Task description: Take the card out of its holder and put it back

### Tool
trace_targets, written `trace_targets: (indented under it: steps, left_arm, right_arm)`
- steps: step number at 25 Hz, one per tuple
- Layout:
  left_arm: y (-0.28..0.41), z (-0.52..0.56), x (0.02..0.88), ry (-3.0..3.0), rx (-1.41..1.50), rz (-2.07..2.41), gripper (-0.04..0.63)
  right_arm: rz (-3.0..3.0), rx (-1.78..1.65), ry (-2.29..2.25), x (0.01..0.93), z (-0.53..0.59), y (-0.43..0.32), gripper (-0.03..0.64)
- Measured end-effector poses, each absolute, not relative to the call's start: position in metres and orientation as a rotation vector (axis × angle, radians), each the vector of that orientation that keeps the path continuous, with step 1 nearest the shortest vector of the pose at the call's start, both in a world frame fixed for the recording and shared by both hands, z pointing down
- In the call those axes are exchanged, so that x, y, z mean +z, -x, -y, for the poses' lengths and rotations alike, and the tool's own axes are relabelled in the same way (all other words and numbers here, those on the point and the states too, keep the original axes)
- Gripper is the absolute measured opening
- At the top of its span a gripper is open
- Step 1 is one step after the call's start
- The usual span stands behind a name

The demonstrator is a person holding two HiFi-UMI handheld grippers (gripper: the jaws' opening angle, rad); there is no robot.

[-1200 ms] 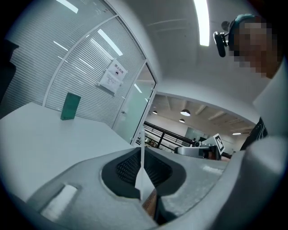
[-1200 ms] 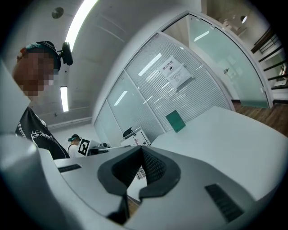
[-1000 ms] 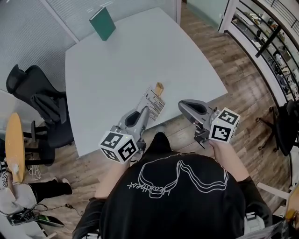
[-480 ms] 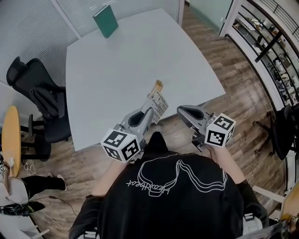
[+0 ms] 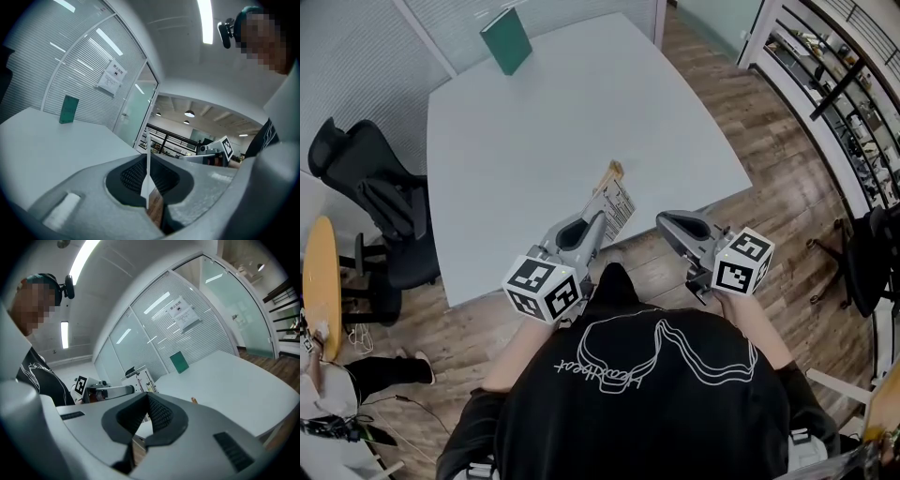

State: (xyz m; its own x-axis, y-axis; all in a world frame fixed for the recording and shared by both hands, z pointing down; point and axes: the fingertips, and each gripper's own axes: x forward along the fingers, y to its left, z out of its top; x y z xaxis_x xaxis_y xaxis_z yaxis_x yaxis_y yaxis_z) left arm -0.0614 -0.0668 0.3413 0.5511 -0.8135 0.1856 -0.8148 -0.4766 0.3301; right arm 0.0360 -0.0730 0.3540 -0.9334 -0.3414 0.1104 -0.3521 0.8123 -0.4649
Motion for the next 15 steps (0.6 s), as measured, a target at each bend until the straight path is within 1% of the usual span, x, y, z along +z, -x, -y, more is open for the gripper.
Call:
trace_targets:
  steps: [15]
  left_arm:
    - [0.075,0.117,0.344,-2.407,-0.002,1.344,0.026]
  right_arm:
    - [2.981,0.879,-0.614,0.36,0.1,-0.041,0.009]
